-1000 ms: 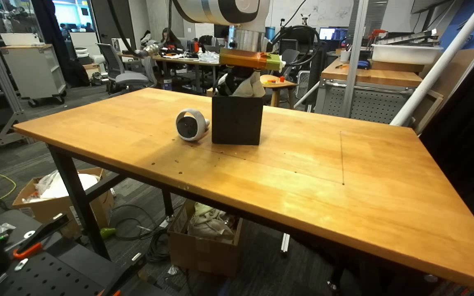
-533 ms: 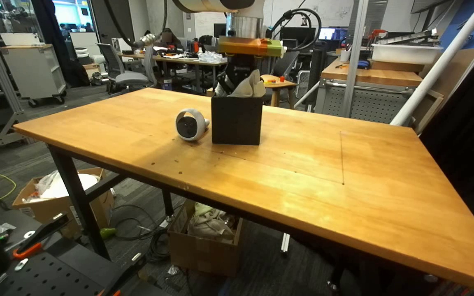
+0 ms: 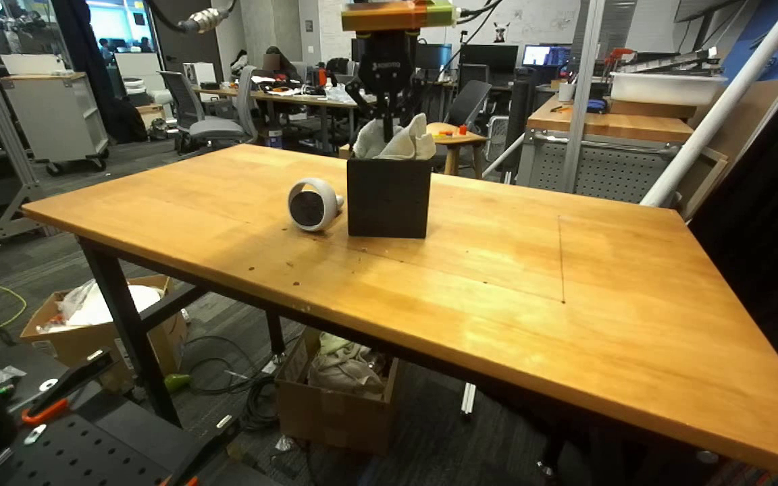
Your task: Put the white towel in the black basket.
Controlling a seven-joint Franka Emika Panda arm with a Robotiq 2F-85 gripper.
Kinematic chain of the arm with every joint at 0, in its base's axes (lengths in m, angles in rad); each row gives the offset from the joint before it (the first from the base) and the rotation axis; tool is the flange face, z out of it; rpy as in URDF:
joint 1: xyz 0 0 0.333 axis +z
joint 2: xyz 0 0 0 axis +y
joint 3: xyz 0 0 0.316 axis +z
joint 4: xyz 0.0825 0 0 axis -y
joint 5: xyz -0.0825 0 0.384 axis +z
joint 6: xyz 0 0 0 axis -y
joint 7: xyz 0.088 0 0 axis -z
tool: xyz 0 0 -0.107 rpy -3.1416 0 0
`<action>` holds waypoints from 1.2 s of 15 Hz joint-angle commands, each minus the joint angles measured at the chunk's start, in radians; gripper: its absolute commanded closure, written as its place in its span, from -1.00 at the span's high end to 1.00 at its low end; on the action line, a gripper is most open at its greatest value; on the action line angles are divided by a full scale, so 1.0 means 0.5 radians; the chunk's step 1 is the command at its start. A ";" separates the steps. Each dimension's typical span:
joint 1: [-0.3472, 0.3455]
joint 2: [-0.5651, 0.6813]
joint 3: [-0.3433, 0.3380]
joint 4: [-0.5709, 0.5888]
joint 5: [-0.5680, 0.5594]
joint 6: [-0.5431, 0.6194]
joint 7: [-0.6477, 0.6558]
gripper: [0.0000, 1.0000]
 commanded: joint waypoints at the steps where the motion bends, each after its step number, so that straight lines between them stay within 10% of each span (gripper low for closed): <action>1: 0.060 -0.079 0.009 0.076 -0.147 -0.100 0.072 -1.00; 18: 0.104 0.160 0.041 0.359 -0.190 -0.174 0.003 -1.00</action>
